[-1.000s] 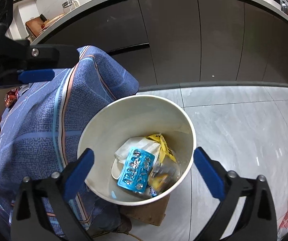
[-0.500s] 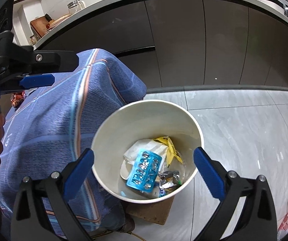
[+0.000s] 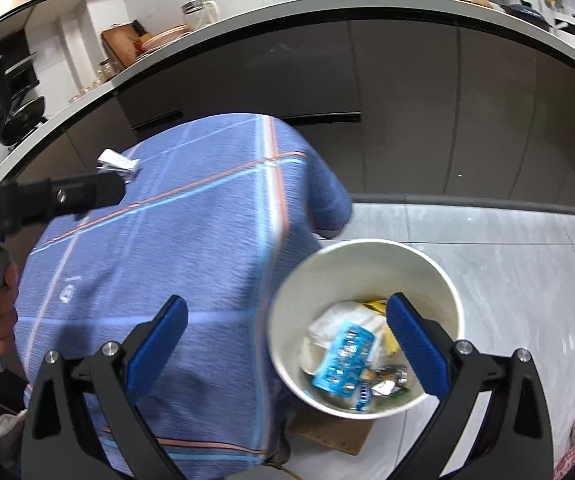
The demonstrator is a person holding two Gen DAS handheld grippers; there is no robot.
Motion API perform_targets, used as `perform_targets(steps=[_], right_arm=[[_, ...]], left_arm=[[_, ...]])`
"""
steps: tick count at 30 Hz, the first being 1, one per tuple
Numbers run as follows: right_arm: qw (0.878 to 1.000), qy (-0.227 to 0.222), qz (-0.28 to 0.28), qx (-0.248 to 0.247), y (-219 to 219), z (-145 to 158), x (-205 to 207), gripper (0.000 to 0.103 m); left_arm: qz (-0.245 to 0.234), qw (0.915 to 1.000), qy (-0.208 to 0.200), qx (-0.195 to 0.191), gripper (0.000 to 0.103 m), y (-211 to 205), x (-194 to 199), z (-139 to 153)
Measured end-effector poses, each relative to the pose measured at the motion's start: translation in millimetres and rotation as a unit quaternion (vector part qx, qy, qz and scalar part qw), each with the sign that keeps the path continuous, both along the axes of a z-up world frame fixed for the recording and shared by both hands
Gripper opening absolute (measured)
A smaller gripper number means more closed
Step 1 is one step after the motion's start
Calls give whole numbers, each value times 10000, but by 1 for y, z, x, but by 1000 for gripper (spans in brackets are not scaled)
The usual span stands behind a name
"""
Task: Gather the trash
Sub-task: 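Move both tools back over the table toward the chip bag and receipt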
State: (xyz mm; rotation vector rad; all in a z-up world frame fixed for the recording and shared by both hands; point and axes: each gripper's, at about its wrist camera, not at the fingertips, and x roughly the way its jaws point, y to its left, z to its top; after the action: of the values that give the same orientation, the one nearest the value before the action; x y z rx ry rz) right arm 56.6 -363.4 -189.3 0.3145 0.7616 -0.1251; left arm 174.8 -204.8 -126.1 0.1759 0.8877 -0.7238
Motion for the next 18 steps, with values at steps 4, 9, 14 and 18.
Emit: perform_targets(steps=[4, 9, 14, 18], right_arm=[[9994, -92, 319, 63, 25, 17, 19, 100], [9965, -220, 784, 167, 60, 39, 51, 100], [9913, -245, 1263, 263, 97, 55, 96, 100], [9871, -207, 1569, 260, 124, 64, 134, 100]], left_arm=[[361, 9993, -40, -95, 94, 42, 10, 11], [880, 9960, -129, -122, 95, 103, 25, 18], [1436, 9894, -112, -192, 94, 158, 47, 19], [1800, 9833, -117, -263, 94, 198, 71, 19]])
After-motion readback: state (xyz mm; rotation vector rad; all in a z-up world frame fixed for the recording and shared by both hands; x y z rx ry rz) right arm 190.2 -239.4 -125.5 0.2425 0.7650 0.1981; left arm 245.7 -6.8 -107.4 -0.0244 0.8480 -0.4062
